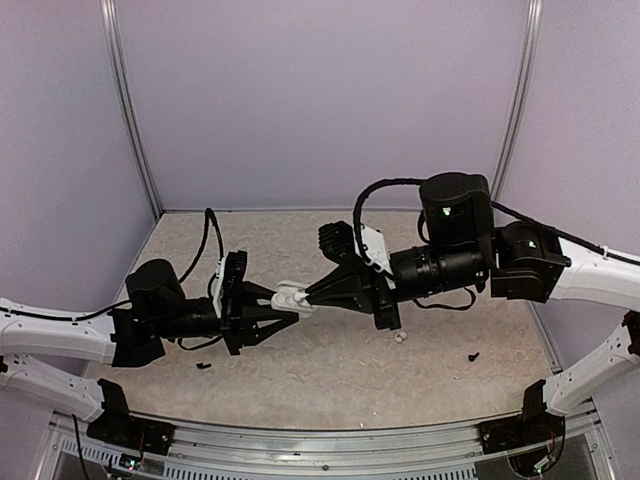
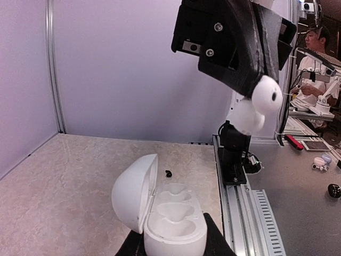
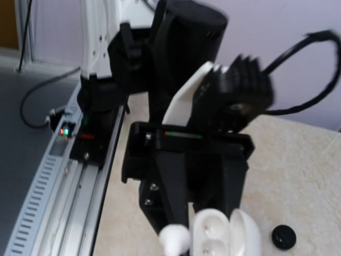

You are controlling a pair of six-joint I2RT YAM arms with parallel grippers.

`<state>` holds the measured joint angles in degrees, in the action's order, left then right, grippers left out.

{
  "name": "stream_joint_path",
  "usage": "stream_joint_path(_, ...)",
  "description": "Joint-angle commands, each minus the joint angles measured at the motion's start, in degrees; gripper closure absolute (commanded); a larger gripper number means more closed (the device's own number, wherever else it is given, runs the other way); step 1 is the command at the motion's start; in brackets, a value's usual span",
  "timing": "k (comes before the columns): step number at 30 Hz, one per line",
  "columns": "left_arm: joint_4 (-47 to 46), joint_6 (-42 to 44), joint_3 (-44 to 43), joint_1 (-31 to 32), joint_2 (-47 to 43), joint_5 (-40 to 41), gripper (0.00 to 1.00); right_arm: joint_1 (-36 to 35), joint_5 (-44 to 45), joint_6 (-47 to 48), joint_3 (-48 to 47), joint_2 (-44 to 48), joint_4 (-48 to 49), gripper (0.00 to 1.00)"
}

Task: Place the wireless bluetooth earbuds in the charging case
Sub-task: Insert the left earbud into the left side groove of the charging case.

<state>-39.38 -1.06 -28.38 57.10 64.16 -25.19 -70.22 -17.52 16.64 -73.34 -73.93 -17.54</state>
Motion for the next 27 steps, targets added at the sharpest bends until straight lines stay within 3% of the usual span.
stream_joint_path(1,0.5,0.9,-2.2,0.9,0.5,-1.0,0.86,-2.2,4.7,2.7,-3.0,-3.9,-3.2,1.00)
stream_joint_path(27,1.9,2.8,-3.0,1.6,1.3,-0.9,0.87,-3.4,12.5,5.6,-6.6,-8.9,-7.8,1.00)
